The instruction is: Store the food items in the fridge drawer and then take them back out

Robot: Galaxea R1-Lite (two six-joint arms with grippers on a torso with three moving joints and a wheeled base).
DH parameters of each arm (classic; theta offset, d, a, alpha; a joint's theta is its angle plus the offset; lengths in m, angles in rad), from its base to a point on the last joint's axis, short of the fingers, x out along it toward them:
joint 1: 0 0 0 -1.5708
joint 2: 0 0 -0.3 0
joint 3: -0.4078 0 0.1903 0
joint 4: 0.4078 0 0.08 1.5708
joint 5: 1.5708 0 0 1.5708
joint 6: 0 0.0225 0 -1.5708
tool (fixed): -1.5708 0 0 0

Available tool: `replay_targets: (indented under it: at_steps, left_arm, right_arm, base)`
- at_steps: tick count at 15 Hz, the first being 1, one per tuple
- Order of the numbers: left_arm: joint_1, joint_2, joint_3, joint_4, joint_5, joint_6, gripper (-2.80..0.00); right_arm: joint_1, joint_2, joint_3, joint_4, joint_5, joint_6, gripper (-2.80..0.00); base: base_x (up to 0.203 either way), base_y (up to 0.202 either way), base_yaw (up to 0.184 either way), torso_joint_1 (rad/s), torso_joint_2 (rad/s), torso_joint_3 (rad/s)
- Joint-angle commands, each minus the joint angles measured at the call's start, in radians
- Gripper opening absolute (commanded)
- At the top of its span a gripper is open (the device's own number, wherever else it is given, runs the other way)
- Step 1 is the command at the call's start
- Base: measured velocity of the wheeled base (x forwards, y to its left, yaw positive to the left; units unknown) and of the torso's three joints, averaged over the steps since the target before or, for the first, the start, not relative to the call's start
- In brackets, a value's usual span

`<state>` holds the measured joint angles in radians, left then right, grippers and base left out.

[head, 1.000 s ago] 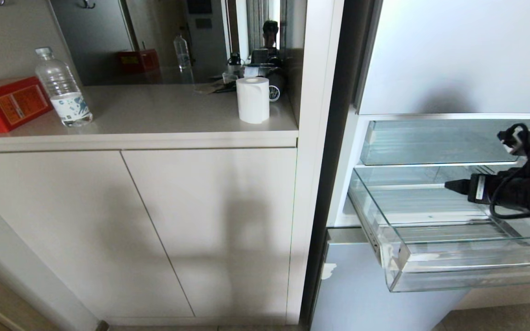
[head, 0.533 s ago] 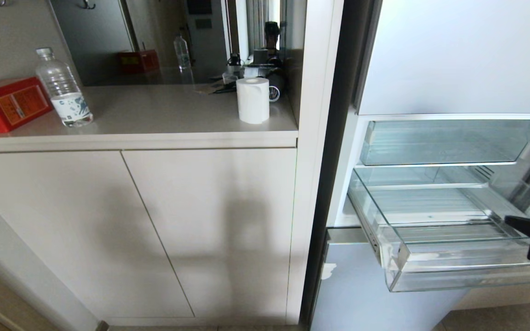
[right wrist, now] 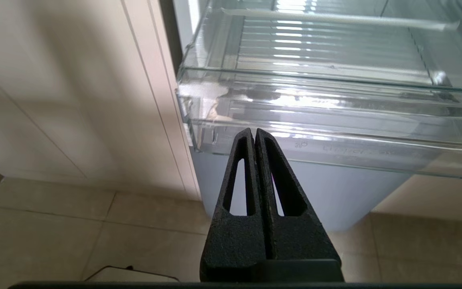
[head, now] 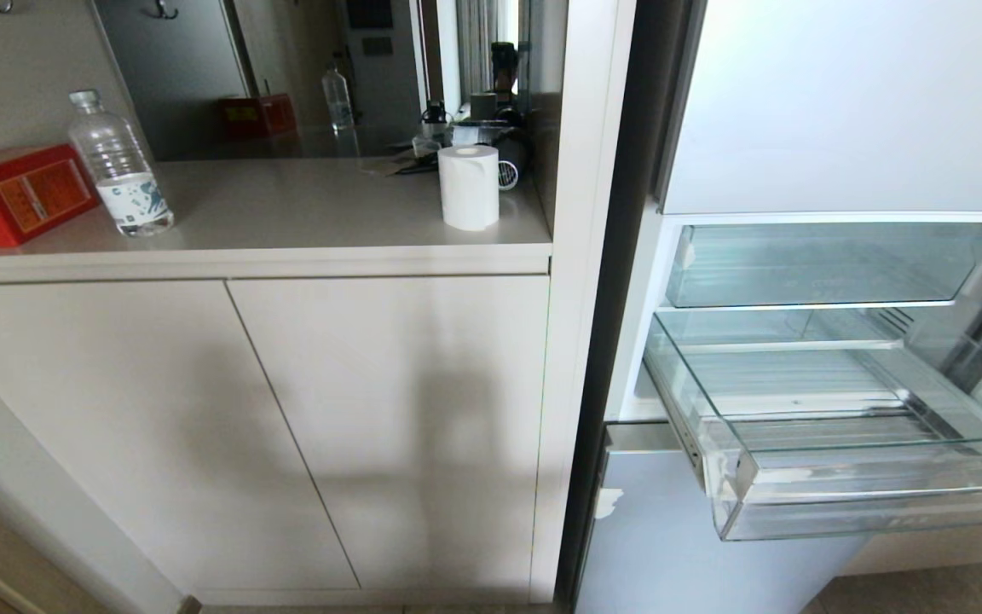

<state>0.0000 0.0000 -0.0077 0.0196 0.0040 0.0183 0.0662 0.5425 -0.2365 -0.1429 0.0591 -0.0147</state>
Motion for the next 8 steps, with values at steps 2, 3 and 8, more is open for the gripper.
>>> replay_targets:
  at_steps: [2,3,8]
  left_arm:
    - [0.000,0.002,0.000,0.000,0.001,0.000,-2.80]
    - [0.000,0.002,0.000,0.000,0.001,0.000,-2.80]
    - [0.000,0.002,0.000,0.000,0.001,-0.001,-2.80]
  right_arm:
    - [-0.008,-0.277,0.152,0.039,0.012,-0.081,-2.80]
    - [-0.024,-0.343,0.191,0.053,0.013,-0.108,-2.80]
    - [-0.063,-0.544,0.238,0.147,-0.021,-0.146,-2.80]
  base:
    - [0.000,0.000,0.000,0.000,0.00,0.000]
    - [0.000,0.000,0.000,0.000,0.00,0.000]
    - [0.000,0.000,0.000,0.000,0.00,0.000]
